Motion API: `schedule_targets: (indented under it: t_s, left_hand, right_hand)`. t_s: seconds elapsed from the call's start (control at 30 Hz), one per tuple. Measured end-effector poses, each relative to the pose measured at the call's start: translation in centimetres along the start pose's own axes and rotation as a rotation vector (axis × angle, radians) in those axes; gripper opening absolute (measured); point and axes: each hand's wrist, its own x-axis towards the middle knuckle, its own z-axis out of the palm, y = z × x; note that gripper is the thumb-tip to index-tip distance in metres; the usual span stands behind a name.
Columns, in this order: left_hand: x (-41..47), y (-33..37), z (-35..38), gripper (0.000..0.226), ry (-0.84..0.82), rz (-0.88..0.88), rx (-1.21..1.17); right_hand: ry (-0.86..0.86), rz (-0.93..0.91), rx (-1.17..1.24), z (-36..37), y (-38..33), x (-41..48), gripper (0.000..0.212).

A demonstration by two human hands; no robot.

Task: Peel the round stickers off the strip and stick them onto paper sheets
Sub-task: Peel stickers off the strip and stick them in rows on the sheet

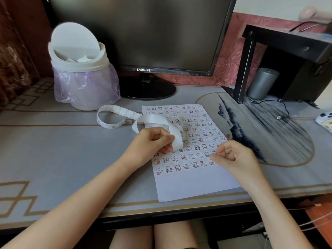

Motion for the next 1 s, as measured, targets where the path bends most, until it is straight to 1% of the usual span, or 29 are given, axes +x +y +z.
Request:
schedule_targets:
  t_s: [0.2, 0.33, 0.4, 0.47, 0.57, 0.63, 0.73, 0.8, 1.0]
  left_hand:
    - [0.2, -0.2, -0.2, 0.019, 0.007, 0.002, -0.046]
    - [0.0, 0.1, -0.1, 0.019, 0.022, 0.045, -0.086]
    - [-0.1, 0.4, -0.1, 0.017, 0.038, 0.076, -0.121]
    - [-0.1, 0.5, -0.2, 0.017, 0.051, 0.104, -0.146]
    - [-0.1, 0.6, -0.2, 0.018, 0.063, 0.137, -0.156]
    - [-0.1, 0.5, -0.2, 0.017, 0.075, 0.151, -0.156]
    - [-0.1, 0.6, -0.3, 0.017, 0.099, 0.172, -0.161]
    - [-0.1, 0.6, -0.3, 0.018, 0.114, 0.182, -0.165]
    - [-0.1, 0.6, -0.3, 0.018, 0.119, 0.179, -0.178]
  right_hand:
    - [0.024, -0.021, 0.011, 0.3, 0.1, -0.4, 0.021]
    - [-0.013, -0.027, -0.073, 0.1, -0.4, -0.2, 0.018]
    - [-0.020, -0.043, -0.078, 0.1, -1.1, 0.0, 0.018]
    - [-0.024, -0.092, -0.021, 0.4, -2.2, 0.3, 0.017]
    - [-0.087, -0.178, 0.083, 1.7, -4.0, 0.7, 0.014]
    - [-0.130, -0.232, 0.094, 2.9, -5.0, 1.0, 0.012]
    - [-0.140, -0.298, 0.088, 4.4, -5.7, 1.4, 0.013]
    - [-0.141, -0.300, 0.095, 5.0, -5.8, 1.6, 0.015]
    - [-0.168, -0.262, 0.237, 5.4, -5.5, 1.8, 0.016]
